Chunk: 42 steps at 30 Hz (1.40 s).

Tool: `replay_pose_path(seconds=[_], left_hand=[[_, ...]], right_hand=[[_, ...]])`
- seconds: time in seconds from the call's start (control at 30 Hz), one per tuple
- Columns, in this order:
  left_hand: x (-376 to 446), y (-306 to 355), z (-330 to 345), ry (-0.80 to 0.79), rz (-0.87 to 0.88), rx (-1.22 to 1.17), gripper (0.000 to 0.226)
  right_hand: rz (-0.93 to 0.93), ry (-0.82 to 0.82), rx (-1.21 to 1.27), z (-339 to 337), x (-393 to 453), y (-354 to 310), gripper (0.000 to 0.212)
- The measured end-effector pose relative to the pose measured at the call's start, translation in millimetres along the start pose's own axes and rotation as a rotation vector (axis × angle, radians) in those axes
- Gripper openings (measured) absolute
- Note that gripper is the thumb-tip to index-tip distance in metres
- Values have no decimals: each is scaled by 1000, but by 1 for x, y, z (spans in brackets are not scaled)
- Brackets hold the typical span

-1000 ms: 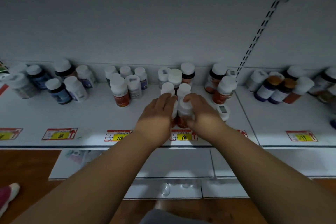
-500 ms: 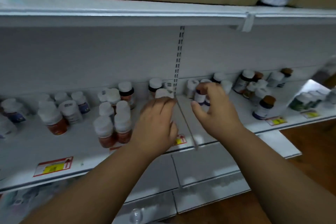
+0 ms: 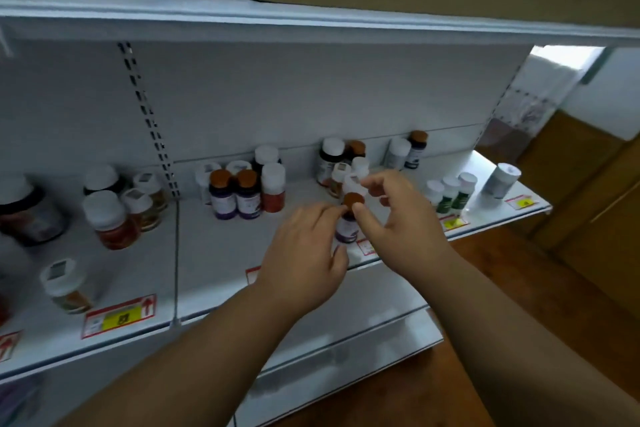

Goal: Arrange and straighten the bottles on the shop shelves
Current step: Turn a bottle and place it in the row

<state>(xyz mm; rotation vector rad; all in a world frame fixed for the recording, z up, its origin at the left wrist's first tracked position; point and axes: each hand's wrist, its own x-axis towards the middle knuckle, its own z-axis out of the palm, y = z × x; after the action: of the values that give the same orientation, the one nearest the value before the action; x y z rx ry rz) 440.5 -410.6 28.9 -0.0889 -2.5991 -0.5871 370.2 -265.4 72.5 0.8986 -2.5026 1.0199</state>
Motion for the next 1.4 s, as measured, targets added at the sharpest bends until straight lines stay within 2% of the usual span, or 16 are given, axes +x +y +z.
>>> replay_pose_path(seconds=[0.13,0.27,0.43,0.63,0.77,0.9,1.1,1.23,1.33,1.4], left_hand=[[48,3,26,-33,37,-21,43],[98,17,53,-48,37,-19,50],[143,30,91,-79,23,-20,52],[190,42,137,21,-171,8,52],[205,60,166,51,-307,41,52],[215,74,181,73,-418,57,54],[221,77,192,59,-459,111,54],[222,78,195,69,-474,123,53],[219,79,192,114,-508,104,53],[212,81,184,159,-522,96,54]], right_hand=[[43,42,-31,-8,26,51,21],[113,36,-68,-24,53,96,26],[61,15,-103,-46,101,160,28],[34,-446,-233,-34,188,242,46],[-89,-687,-513,-16,228,273,50],[-235,-758,-742,-2,239,292,53],[-342,-683,-758,11,245,312,48],[-343,-616,-574,12,245,325,54],[-206,-537,-179,7,237,317,56],[-126,-466,134,-1,227,298,38]])
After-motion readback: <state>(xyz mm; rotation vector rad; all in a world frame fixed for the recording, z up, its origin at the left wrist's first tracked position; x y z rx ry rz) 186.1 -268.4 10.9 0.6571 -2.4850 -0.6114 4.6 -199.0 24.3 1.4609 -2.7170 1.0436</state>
